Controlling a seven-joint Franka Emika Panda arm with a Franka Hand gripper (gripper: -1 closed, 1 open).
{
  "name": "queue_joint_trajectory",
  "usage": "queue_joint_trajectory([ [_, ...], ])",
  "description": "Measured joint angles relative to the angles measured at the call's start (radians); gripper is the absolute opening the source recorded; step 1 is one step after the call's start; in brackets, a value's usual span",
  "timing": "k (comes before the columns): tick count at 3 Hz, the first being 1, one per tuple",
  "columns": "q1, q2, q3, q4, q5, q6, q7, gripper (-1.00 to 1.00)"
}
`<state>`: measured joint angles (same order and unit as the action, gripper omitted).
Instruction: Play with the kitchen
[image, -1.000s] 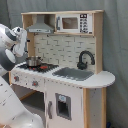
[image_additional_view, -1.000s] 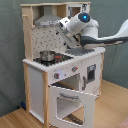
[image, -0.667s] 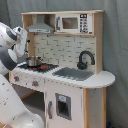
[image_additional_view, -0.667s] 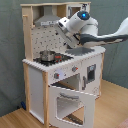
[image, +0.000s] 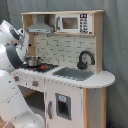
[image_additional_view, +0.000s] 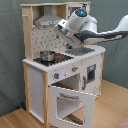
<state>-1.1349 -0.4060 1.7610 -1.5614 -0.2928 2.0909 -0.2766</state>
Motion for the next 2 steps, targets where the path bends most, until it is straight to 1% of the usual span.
queue_joint_trajectory([
  [1, -0.038, 0.020, 0.045, 0.001, 0.045, -0.040, -0.074, 1.00],
  [2, -0.079, 0.021, 0.077, 0.004, 0.105, -0.068, -0.143, 1.00],
])
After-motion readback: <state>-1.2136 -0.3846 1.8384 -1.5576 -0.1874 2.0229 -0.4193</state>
